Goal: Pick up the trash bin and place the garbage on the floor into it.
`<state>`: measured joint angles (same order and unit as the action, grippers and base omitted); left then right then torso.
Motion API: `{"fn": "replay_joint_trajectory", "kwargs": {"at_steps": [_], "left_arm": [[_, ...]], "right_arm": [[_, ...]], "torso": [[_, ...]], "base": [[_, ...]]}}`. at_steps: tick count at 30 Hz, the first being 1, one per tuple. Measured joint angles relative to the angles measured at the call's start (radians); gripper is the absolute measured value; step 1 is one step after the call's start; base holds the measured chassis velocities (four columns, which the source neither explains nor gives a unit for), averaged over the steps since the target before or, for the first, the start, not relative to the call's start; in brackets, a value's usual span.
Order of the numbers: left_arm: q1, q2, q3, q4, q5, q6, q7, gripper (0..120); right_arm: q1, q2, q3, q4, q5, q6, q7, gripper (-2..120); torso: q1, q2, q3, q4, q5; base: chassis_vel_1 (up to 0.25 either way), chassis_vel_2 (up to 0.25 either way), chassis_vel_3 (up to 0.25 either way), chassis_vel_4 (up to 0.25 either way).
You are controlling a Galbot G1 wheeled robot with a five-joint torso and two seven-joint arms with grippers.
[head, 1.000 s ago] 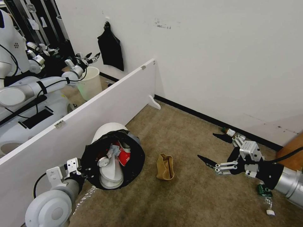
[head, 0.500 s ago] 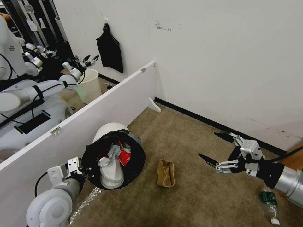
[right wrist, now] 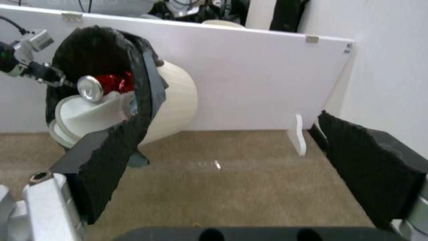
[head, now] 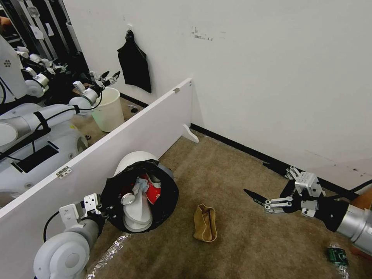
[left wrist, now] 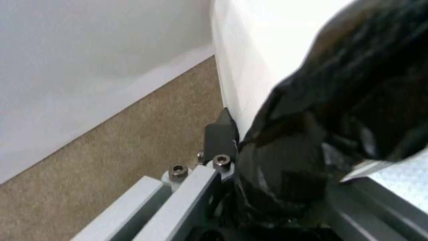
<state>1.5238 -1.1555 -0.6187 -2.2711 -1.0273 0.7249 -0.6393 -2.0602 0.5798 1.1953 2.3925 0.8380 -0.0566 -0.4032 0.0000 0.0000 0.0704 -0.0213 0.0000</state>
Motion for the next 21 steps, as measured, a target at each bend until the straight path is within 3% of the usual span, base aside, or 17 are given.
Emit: {"fn": "replay_joint_trajectory", "kwargs": {"at_steps": [6, 11, 15, 16, 18, 19, 21], "left_arm": [[0.003, -0.004, 0.003, 0.002, 0.009, -0.001, 0.002, 0], [0.005, -0.006, 0.006, 0.002, 0.019, -0.001, 0.011, 0], [0.006, -0.012, 0.010, 0.004, 0.046, 0.002, 0.025, 0], [0.006, -0.012, 0.010, 0.004, 0.046, 0.002, 0.025, 0], [0.008, -0.019, 0.015, 0.005, 0.056, 0.005, 0.028, 0], [0.008, -0.019, 0.015, 0.005, 0.056, 0.005, 0.028, 0], [0.012, -0.029, 0.027, 0.003, 0.070, 0.006, 0.031, 0]], "right_arm": [[-0.011, -0.005, -0.001, -0.005, -0.003, 0.007, 0.006, 100], [-0.059, -0.061, -0.006, -0.015, 0.013, 0.007, 0.070, 100], [-0.113, -0.176, -0.003, -0.040, 0.080, -0.007, 0.161, 100], [-0.113, -0.176, -0.003, -0.040, 0.080, -0.007, 0.161, 100], [-0.143, -0.270, -0.006, -0.065, 0.140, -0.020, 0.222, 100], [-0.143, -0.270, -0.006, -0.065, 0.140, -0.020, 0.222, 100], [-0.170, -0.376, -0.025, -0.094, 0.208, -0.029, 0.303, 100]], "torso": [[0.000, 0.000, 0.000, 0.0000, 0.0000], [0.000, 0.000, 0.000, -0.0003, 0.0001], [0.000, 0.000, 0.000, 0.0005, -0.0001], [0.000, 0.000, 0.000, 0.0005, -0.0001], [0.000, 0.000, 0.000, 0.0001, 0.0000], [0.000, 0.000, 0.000, 0.0001, 0.0000], [0.000, 0.000, 0.000, 0.0004, 0.0000]], "base": [[0.000, 0.000, 0.000, 0.000], [0.000, 0.000, 0.000, 0.000], [0.000, 0.000, 0.000, 0.000], [0.000, 0.000, 0.000, 0.000], [0.000, 0.000, 0.000, 0.000], [0.000, 0.000, 0.000, 0.000], [0.000, 0.000, 0.000, 0.000]]}}
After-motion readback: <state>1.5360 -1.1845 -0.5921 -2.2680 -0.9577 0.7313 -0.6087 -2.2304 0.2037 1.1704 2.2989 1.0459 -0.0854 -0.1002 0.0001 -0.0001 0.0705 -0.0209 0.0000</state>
